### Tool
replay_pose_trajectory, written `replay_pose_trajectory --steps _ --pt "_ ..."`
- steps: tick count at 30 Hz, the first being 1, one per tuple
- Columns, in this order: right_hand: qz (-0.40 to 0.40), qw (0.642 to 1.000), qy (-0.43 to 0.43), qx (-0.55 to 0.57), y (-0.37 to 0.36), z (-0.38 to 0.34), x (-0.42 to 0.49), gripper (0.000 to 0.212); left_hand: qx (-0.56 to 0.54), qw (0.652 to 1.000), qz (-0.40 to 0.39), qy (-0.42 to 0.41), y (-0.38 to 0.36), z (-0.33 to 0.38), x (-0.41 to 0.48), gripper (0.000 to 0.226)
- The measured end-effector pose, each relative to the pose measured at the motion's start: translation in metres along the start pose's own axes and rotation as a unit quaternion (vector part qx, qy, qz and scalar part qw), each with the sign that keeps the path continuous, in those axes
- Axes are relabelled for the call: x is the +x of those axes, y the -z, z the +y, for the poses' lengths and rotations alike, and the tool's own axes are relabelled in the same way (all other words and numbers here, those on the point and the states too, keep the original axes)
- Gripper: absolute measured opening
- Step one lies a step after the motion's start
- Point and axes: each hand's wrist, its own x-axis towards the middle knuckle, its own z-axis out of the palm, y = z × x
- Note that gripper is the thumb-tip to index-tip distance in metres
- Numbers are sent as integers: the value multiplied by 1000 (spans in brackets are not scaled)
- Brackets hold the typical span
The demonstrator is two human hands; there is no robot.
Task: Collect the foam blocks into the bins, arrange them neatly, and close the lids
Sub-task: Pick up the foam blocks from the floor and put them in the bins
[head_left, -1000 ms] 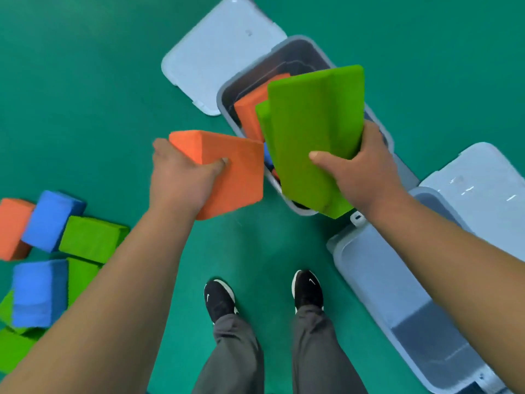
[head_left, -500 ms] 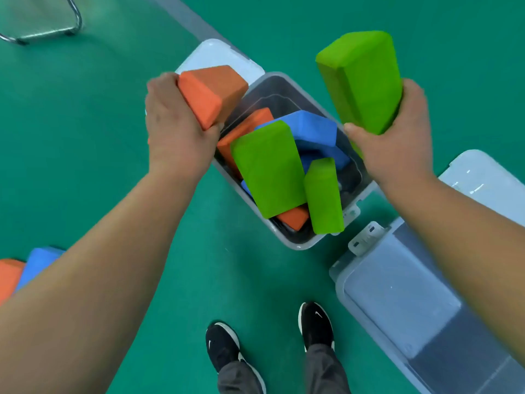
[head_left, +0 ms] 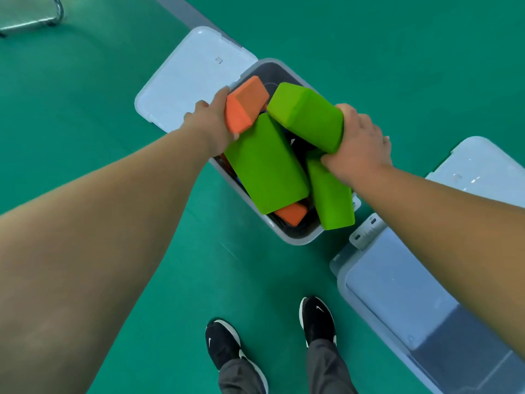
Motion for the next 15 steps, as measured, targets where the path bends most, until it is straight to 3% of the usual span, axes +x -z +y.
replay_pose_trajectory --steps 3,6,10,15 --pt "-7 1000 -19 -9 -1 7 -2 107 -13 1000 21 14 -10 -4 -8 100" --pt "-1 999 -29 -40 -6 15 -14 118 -27 996 84 18 -25 -10 -24 74" --pt "33 998 -57 -15 -19 35 -44 110 -45 991 128 -12 -49 -19 -53 54" --pt "22 996 -72 39 -39 65 -75 98 -59 994 83 -40 -82 -22 -80 51"
